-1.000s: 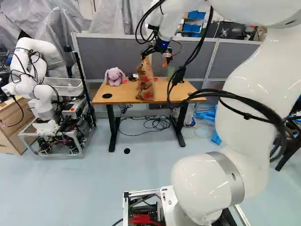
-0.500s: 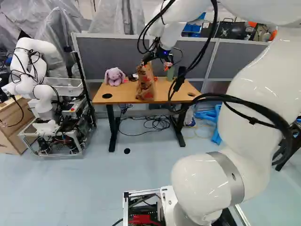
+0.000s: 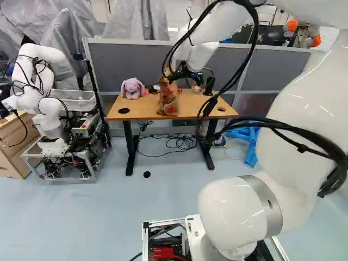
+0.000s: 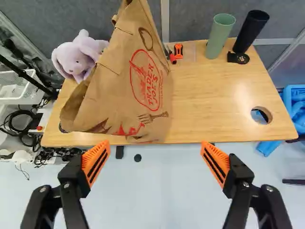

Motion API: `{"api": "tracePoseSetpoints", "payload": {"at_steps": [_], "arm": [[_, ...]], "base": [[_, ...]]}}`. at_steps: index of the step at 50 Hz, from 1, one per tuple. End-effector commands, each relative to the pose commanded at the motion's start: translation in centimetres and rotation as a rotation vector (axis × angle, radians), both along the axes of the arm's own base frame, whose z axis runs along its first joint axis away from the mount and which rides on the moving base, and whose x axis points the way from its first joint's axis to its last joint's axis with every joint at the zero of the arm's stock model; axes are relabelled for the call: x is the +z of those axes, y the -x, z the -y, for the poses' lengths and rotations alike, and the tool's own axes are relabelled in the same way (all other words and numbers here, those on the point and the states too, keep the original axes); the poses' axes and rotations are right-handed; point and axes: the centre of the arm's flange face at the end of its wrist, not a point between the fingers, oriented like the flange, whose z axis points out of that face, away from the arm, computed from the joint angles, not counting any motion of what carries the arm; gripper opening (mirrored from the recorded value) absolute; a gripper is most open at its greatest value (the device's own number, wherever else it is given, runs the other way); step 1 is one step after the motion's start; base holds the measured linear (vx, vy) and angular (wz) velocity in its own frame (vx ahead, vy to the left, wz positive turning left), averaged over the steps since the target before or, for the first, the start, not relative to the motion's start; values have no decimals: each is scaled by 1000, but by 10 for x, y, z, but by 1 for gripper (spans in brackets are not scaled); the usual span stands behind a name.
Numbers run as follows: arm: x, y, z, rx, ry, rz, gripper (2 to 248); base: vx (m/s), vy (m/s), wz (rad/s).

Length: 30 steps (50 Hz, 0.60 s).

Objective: Pick up the bag on the ground and place it on the table

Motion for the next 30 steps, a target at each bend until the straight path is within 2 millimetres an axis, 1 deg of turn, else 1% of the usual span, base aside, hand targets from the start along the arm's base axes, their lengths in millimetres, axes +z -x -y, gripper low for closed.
{"api": "tracePoseSetpoints", "payload": {"at_steps": [12,30], "arm": [[-33,25,5,-7,19,61,247],[-81,69,11,-10,46,156,247]], "base": [[0,0,0],[0,0,0]]}}
